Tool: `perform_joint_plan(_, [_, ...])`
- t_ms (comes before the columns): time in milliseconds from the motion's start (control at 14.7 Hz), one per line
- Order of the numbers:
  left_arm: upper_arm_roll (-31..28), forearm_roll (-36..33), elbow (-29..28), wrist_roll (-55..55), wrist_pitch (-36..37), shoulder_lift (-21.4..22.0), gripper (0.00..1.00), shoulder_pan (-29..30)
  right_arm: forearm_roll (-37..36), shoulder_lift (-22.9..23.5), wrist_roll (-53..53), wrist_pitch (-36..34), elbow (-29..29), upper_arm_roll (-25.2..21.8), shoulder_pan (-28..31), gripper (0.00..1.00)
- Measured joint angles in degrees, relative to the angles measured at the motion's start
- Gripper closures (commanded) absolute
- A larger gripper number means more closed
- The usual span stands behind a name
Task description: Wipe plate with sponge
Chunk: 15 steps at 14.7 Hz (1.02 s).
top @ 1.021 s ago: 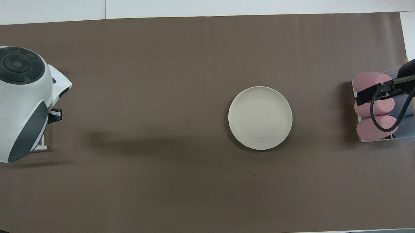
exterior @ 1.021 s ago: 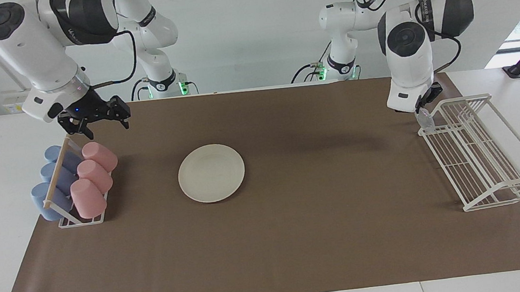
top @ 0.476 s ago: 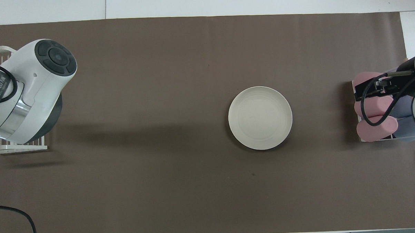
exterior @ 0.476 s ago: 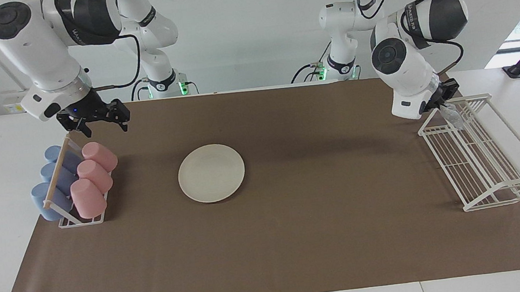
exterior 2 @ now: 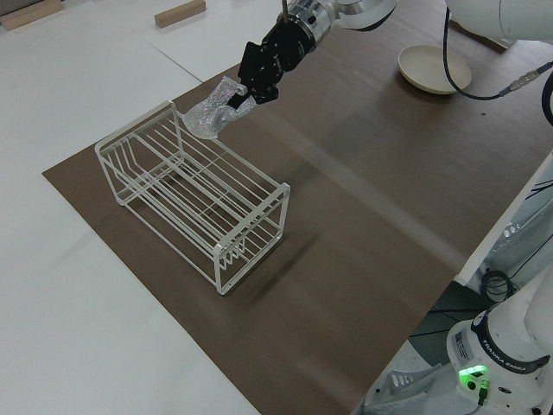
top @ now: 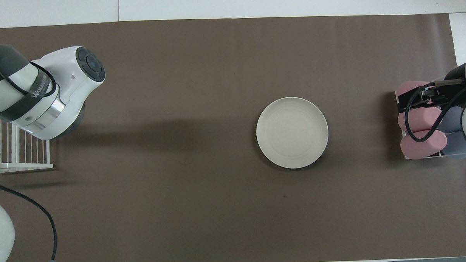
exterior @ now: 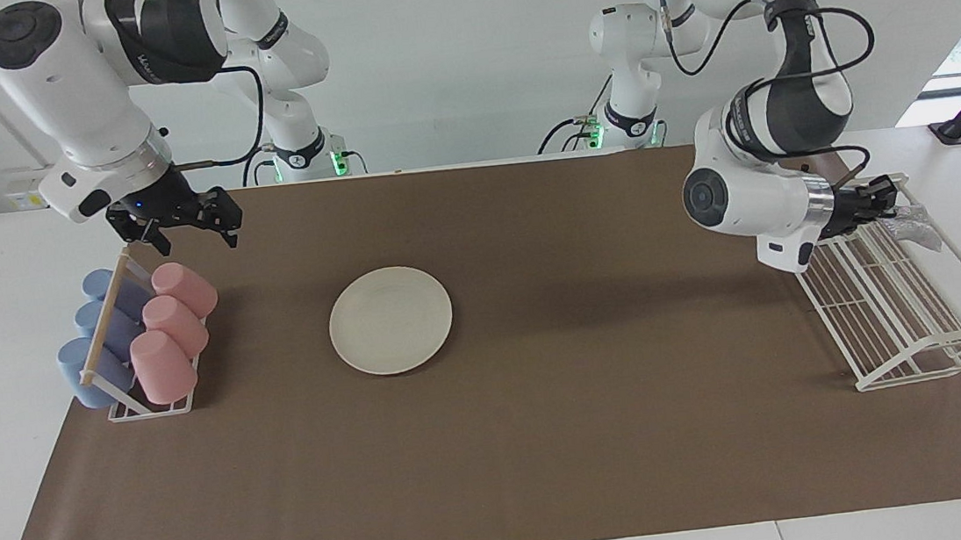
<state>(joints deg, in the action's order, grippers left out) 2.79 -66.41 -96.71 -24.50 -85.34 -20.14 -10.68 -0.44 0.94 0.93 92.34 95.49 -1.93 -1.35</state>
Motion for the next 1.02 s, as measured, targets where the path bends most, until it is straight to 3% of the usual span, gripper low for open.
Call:
perform_joint_plan(204, [-0.12, 0.78, 2.55, -3.28, 0.36, -4.44, 1.0, 0.53, 0.0, -0.14, 0.0, 0.57, -0.01, -0.08, 0.12, 0.0])
perform_joint_plan(612, [0.06, 6.16, 3.53, -7.01, 0.2, -4.61, 1.0, 0.7, 0.32, -0.23, 0.0, 0.57, -0.01, -0.08, 0.17, 0.0])
perform_joint_plan(953, [0.04, 6.77, 3.53, -7.67, 0.04, -4.61, 1.0, 0.82, 0.37, -0.3, 0.0, 0.57, -0.03, -0.08, 0.16, 0.0])
perform_joint_plan(1021, [0.04, 6.79, 3.53, -7.72, -0.14, -4.61, 0.79, 0.94, 0.38, -0.34, 0.0, 0.57, -0.04, -0.07, 0.16, 0.0])
